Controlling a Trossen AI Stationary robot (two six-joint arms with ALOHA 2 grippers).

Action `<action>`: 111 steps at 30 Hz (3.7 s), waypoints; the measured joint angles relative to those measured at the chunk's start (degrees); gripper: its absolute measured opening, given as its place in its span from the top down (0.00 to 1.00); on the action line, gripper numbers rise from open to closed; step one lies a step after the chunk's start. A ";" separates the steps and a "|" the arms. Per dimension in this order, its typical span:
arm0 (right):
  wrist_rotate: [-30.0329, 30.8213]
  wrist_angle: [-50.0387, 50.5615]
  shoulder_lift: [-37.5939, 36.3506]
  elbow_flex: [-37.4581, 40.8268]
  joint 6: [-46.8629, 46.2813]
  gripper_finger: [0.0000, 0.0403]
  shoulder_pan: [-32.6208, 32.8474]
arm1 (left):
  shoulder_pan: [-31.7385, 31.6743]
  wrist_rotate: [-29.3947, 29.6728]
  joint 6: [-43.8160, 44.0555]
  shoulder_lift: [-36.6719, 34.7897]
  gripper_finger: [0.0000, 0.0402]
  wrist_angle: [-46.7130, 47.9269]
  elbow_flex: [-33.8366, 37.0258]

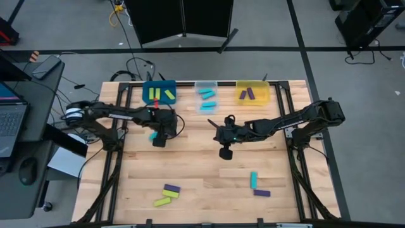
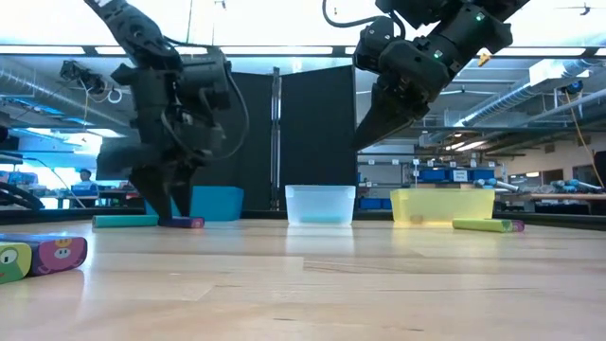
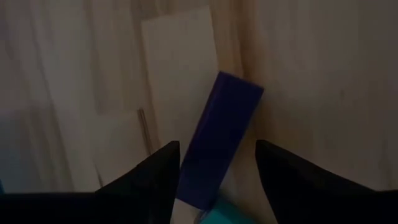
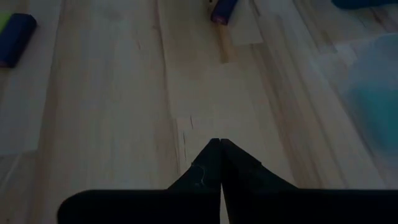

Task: Sort blocks
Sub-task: Put the violet block into the yellow bin

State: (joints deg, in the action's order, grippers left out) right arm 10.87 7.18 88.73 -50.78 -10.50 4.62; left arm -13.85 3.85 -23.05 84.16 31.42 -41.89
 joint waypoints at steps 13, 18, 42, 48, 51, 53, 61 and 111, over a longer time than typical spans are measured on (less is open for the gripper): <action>-0.02 0.24 0.00 0.00 0.49 0.97 0.34 | -1.11 -1.71 1.59 3.57 0.49 1.39 -1.27; -1.54 0.24 0.00 -0.02 1.25 0.97 1.10 | -0.96 -9.58 4.38 3.75 0.63 1.84 -2.80; -1.60 -1.18 0.00 -0.07 -1.97 0.95 4.14 | 5.15 -19.31 12.81 1.14 0.85 -4.18 -2.91; -1.73 -1.51 0.02 -0.07 -1.86 0.94 4.17 | 9.76 -10.44 11.33 1.08 0.65 2.48 -2.93; -1.73 -1.67 0.00 -0.07 -1.52 0.95 4.17 | 9.95 -9.08 11.28 1.46 0.57 3.12 -2.91; -1.74 -1.75 0.01 -0.07 -1.54 0.95 4.15 | 9.73 -9.15 11.28 1.68 0.53 2.50 -2.91; -1.77 -2.09 0.02 -0.07 -1.52 0.95 4.44 | 9.44 -9.83 9.92 3.74 0.51 1.60 -2.91; 4.09 -7.28 0.09 -9.21 21.20 0.59 9.53 | 5.12 -55.05 45.80 2.98 0.74 -44.80 -3.21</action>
State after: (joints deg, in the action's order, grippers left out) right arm 14.96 -0.10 88.82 -60.00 10.70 14.15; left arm -8.73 -51.20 22.75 87.14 -13.38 -45.10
